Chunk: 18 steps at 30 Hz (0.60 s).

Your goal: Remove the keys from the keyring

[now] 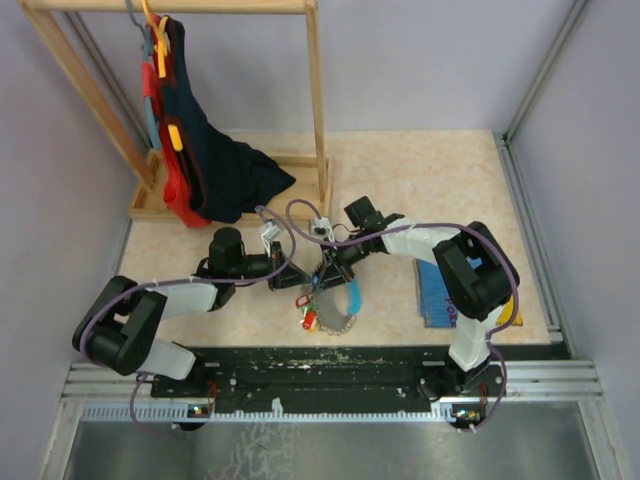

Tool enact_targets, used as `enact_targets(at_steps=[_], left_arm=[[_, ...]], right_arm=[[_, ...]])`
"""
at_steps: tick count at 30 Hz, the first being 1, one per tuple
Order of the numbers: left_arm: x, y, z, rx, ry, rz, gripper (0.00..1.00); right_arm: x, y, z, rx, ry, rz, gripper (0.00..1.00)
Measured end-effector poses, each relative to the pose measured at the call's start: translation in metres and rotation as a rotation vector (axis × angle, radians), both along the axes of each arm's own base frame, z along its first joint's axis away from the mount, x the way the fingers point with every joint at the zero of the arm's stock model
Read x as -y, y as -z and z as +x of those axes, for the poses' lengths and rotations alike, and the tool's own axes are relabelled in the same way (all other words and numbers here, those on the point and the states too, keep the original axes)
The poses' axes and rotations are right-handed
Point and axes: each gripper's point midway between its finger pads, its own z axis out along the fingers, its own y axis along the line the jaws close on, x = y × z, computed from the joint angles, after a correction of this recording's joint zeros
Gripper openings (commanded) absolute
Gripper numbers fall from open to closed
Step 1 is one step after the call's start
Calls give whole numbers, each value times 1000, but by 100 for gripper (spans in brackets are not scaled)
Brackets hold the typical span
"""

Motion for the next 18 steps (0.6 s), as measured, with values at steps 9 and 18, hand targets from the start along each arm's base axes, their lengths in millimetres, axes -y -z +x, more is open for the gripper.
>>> enact_targets(at_steps=[9,18], left_arm=[[0,-4,0,14,-1,-3,0],[-1,-4,0,20,-5,5,0]], right_arm=[[4,-3,5,-13,23,3,0],[12,-18,12,52,24,20,49]])
